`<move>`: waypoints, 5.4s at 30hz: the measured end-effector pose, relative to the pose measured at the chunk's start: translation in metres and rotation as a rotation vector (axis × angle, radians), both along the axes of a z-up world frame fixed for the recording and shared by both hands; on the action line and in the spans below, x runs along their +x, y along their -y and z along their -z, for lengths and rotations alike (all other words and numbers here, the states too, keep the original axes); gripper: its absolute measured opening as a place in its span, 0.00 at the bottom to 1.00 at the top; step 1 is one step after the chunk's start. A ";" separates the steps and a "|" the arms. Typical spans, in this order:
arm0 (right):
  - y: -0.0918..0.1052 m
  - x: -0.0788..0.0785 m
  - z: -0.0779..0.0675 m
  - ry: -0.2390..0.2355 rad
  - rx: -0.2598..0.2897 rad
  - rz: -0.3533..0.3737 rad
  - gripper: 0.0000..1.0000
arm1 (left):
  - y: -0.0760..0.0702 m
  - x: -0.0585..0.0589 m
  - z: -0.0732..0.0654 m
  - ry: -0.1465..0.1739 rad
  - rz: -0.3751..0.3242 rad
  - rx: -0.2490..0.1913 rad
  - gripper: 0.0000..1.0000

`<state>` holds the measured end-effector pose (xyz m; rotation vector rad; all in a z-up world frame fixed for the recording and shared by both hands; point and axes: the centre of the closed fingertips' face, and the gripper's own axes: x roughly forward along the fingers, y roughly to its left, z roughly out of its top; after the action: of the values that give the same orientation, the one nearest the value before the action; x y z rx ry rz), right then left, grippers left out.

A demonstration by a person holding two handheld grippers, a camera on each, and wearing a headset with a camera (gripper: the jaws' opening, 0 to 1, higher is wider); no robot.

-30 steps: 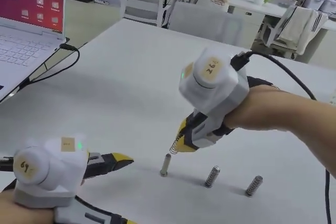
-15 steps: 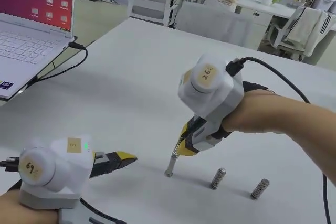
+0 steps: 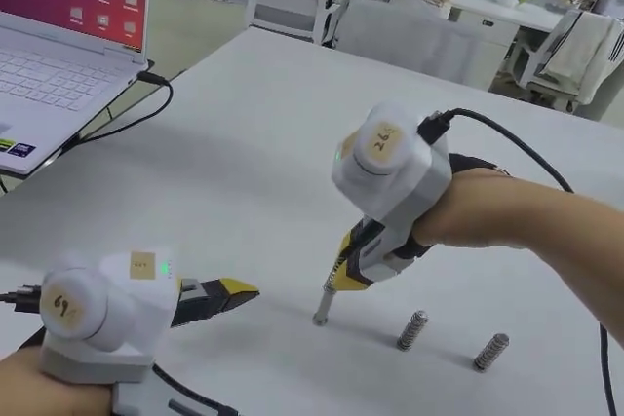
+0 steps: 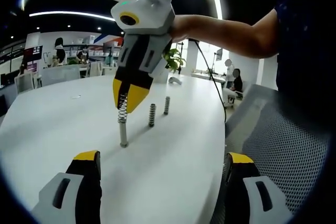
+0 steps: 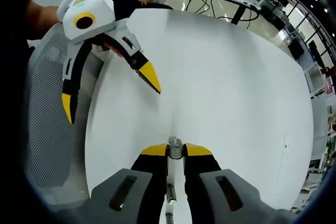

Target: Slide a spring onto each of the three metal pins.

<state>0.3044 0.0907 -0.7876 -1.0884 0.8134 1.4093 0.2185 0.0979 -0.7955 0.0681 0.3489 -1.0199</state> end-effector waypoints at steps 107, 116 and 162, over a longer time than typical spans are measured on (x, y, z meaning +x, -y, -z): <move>0.029 -0.035 0.028 -0.087 0.198 0.188 0.32 | 0.004 0.004 -0.003 -0.017 -0.008 0.010 0.92; 0.039 -0.046 0.026 -0.099 0.252 0.225 0.34 | 0.008 0.006 -0.004 -0.021 -0.007 0.002 0.92; 0.124 -0.072 0.010 -0.062 0.466 0.479 0.44 | 0.014 0.008 -0.008 -0.015 -0.012 -0.004 0.92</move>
<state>0.2323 -0.0329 -0.7976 -0.4542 0.6839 1.1439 0.2262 0.0837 -0.7872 0.0551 0.3607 -1.0094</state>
